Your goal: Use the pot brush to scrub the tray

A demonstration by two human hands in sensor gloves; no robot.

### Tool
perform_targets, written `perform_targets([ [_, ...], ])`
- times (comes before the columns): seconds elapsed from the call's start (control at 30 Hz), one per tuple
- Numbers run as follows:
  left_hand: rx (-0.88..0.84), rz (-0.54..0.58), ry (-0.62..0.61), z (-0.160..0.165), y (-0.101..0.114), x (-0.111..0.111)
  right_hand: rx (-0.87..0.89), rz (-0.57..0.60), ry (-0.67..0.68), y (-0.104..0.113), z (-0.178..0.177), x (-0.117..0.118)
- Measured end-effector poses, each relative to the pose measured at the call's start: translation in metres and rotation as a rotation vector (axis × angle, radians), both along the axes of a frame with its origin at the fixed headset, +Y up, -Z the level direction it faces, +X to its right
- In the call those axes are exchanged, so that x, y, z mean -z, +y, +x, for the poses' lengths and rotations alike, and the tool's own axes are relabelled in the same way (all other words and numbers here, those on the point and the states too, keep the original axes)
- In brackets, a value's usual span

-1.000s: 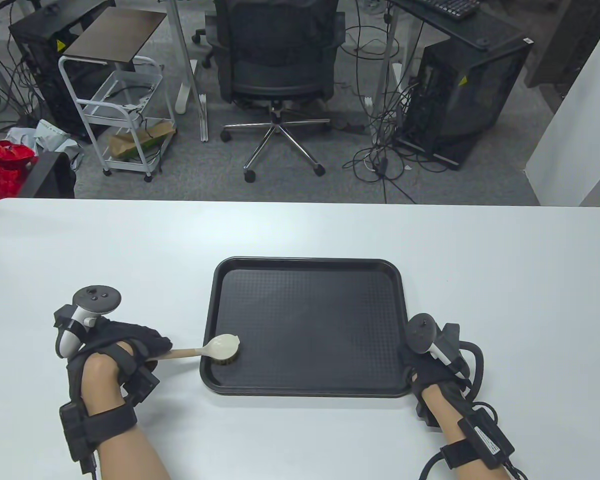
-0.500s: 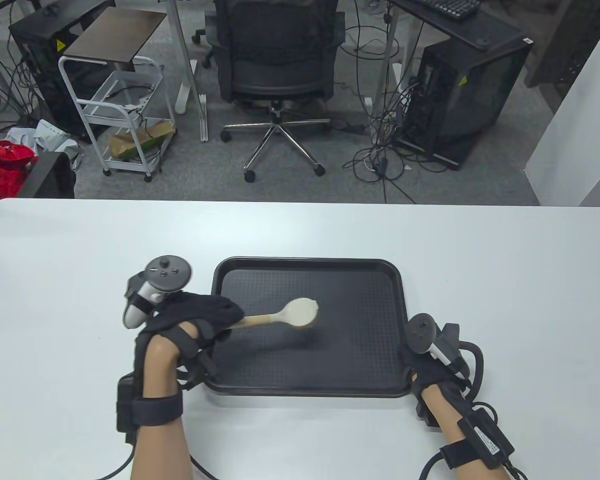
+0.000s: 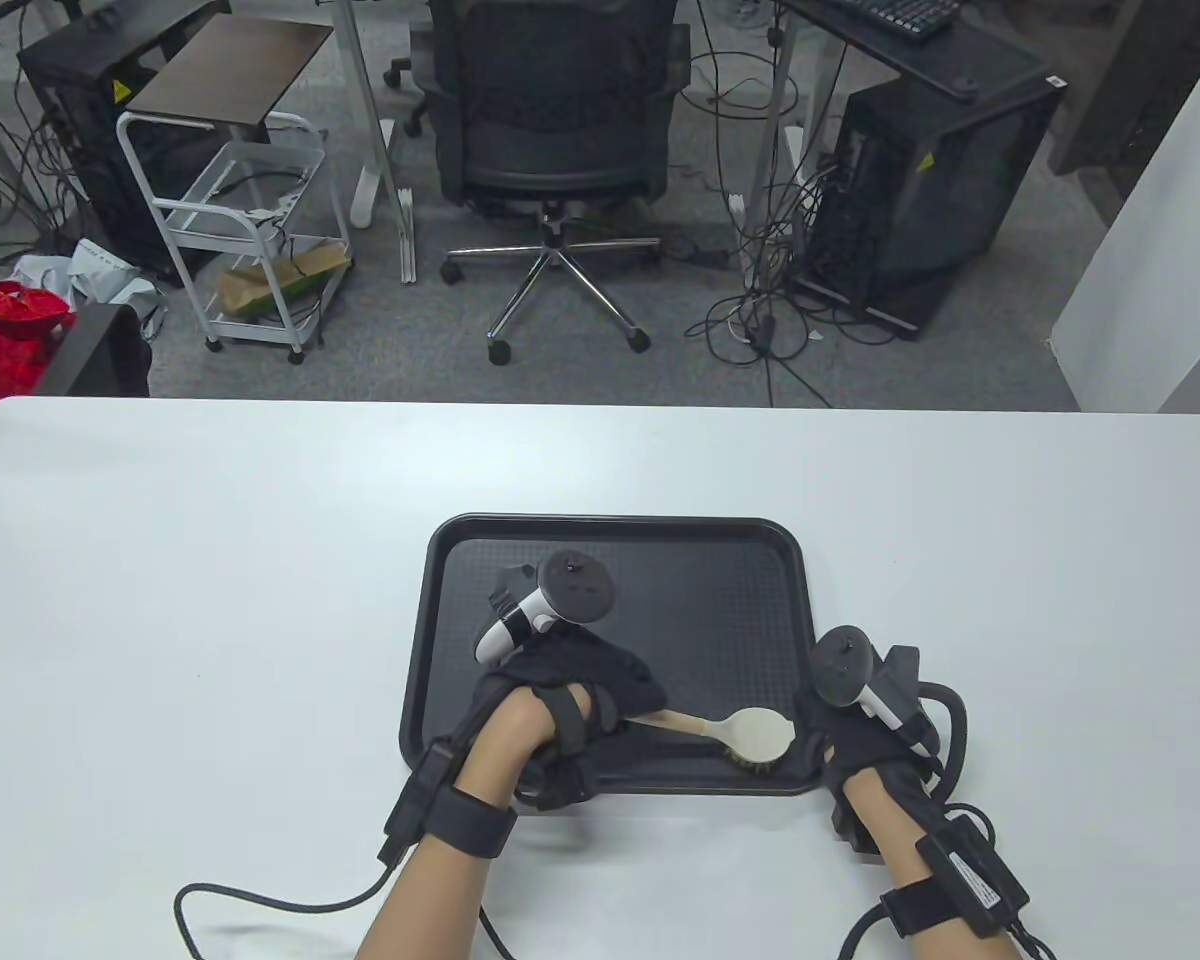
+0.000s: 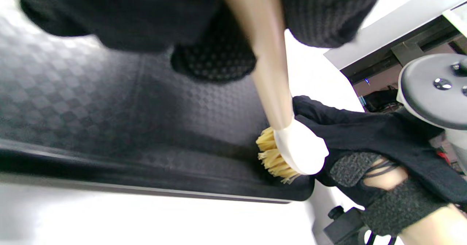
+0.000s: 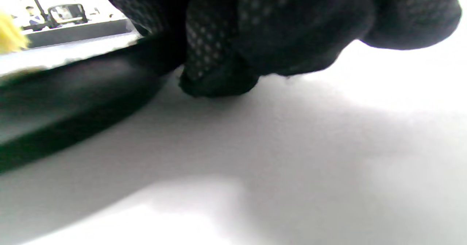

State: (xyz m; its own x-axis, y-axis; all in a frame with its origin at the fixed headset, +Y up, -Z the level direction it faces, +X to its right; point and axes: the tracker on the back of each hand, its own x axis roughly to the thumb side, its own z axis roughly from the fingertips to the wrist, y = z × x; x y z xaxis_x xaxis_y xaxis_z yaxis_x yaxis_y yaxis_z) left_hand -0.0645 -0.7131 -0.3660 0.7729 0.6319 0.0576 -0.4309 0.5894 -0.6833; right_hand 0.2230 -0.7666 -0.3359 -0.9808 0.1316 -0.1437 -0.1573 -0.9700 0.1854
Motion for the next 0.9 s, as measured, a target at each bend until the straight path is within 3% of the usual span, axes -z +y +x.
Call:
perform_targets([
  [0.1,-0.001,0.035,0.030,0.006,-0.004,0.000,-0.003,0.001,0.000,0.000,0.000,0.000],
  [0.43,0.154,-0.039,-0.044,0.012,-0.003,-0.009,-0.002,0.001,0.000,0.000,0.000,0.000],
  [0.63,0.253,-0.078,-0.020,-0.022,0.009,-0.005,-0.003,0.001,0.000,0.000,0.000,0.000],
  [0.9,0.243,-0.126,0.090,-0.075,0.010,0.001,-0.001,0.001,0.000,0.000,0.000,0.000],
])
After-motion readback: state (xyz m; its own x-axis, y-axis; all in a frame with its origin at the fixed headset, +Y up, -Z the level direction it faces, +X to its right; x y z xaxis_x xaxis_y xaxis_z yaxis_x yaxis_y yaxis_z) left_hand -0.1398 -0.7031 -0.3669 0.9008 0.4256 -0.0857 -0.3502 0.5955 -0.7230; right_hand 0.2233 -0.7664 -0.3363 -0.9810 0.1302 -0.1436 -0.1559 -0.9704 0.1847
